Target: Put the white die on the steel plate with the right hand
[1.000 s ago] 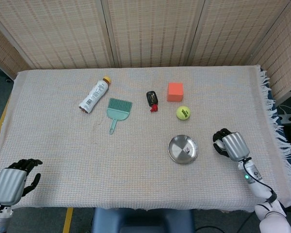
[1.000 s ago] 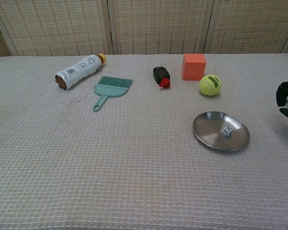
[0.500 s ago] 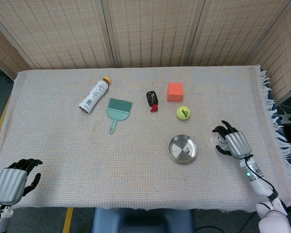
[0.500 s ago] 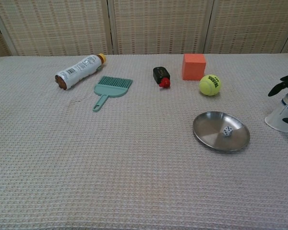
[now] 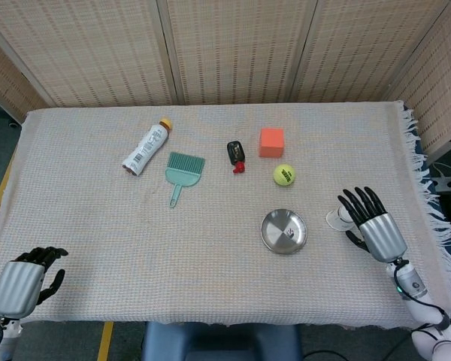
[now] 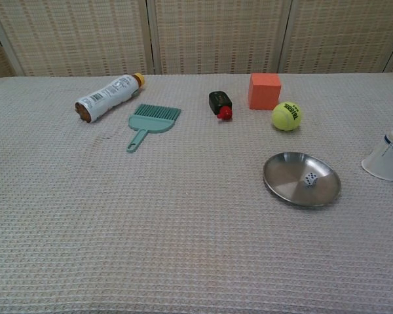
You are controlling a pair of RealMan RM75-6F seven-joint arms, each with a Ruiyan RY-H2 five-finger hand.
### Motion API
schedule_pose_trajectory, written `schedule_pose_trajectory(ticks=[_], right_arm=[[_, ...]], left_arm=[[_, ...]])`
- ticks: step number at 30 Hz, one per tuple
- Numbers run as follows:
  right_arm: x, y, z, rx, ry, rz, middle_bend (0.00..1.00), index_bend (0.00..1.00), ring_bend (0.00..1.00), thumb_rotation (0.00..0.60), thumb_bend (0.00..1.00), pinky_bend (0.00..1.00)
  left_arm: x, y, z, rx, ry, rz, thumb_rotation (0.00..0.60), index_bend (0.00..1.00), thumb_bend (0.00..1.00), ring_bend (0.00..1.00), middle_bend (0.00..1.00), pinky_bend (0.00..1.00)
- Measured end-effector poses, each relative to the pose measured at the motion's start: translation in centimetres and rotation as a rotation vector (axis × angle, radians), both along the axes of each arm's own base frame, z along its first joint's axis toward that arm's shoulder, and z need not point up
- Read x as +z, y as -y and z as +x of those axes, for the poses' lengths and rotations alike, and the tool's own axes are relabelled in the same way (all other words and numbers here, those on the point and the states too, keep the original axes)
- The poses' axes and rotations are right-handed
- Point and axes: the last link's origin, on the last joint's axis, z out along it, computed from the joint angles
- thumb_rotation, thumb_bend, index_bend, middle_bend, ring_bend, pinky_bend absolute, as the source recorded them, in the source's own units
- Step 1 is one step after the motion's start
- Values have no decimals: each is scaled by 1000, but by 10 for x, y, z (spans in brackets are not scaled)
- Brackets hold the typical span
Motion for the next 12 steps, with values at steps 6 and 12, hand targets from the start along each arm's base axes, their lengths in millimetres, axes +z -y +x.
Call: schedule_pose_trajectory(ticks=[6,12], right_arm=[[4,-32,16,-121,54,-14,46,0,0,600,102,61],[22,-61,43,-303,-14,-3,47,0,0,600,100,62]], left_arm=[[-2,0,0,0,-7,-12,600,387,391,401,429,591],[-2,0,1,-5,-8,-8,600,387,391,400,429,590]])
